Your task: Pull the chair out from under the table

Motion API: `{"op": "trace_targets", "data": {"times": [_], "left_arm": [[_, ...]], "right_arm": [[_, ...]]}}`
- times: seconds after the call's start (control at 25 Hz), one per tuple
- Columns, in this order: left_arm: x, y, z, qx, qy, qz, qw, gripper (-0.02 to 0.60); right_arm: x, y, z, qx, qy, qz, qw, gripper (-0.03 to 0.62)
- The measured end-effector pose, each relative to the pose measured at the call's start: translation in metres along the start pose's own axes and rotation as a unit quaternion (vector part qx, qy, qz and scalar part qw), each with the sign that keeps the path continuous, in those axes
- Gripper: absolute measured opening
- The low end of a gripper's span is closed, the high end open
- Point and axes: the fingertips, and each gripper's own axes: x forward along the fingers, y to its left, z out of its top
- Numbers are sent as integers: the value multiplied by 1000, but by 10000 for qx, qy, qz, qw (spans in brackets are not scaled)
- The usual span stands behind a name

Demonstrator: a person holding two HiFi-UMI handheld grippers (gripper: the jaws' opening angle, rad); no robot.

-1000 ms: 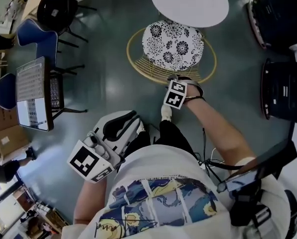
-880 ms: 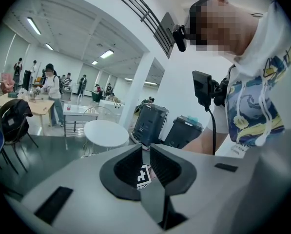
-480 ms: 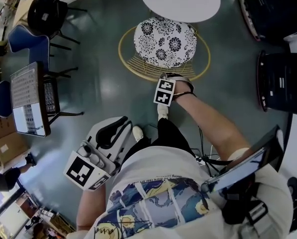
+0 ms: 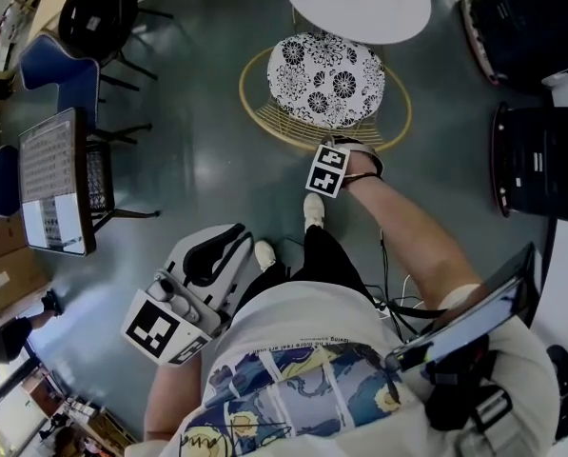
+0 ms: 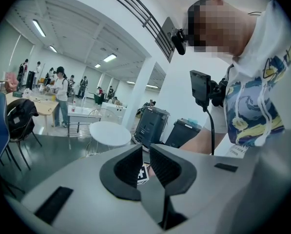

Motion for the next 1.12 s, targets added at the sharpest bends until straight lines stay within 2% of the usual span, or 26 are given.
{"op": "trace_targets", "data": {"times": [0.4, 1.12], "left_arm": [[-40, 1, -3, 97, -132, -101, 9998, 31], [-85, -6, -16, 306, -106, -595, 9977, 31]], "right_arm": [[-6, 36, 5, 133, 40, 35, 9999, 18], [-12, 103, 22, 218, 210, 25, 9995, 18]]}}
